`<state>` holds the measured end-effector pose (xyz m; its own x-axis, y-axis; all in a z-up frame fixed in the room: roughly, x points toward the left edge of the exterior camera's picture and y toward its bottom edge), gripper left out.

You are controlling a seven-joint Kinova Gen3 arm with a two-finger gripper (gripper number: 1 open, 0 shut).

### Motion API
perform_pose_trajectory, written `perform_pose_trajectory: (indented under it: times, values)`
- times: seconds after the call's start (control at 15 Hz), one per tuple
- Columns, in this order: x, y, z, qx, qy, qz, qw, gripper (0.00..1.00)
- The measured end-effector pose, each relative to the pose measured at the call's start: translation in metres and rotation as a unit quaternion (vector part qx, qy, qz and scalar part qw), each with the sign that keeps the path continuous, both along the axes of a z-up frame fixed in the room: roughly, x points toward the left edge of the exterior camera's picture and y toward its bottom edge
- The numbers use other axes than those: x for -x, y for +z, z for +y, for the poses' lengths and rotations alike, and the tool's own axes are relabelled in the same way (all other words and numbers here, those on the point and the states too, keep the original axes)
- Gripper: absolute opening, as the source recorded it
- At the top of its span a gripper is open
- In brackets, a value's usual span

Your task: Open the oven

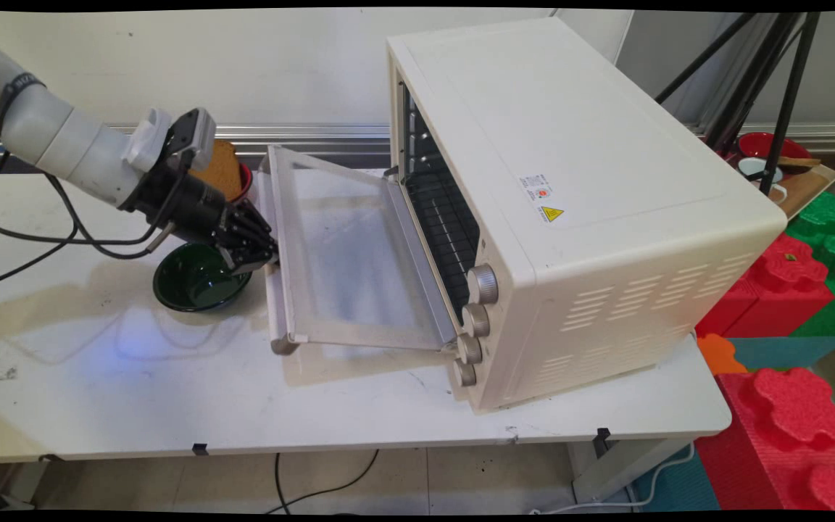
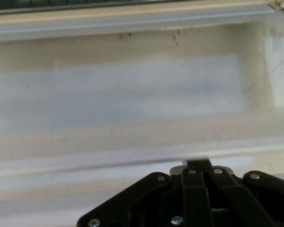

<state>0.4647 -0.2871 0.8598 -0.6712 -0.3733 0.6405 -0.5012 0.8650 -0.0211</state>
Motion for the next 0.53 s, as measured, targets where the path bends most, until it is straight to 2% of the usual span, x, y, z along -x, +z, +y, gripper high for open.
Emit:
perform_pose_trajectory:
  times: [0.53]
  values:
    - [-0.011, -0.017, 0.008, -0.003, -0.002, -0.008, 1.0000, 0.00]
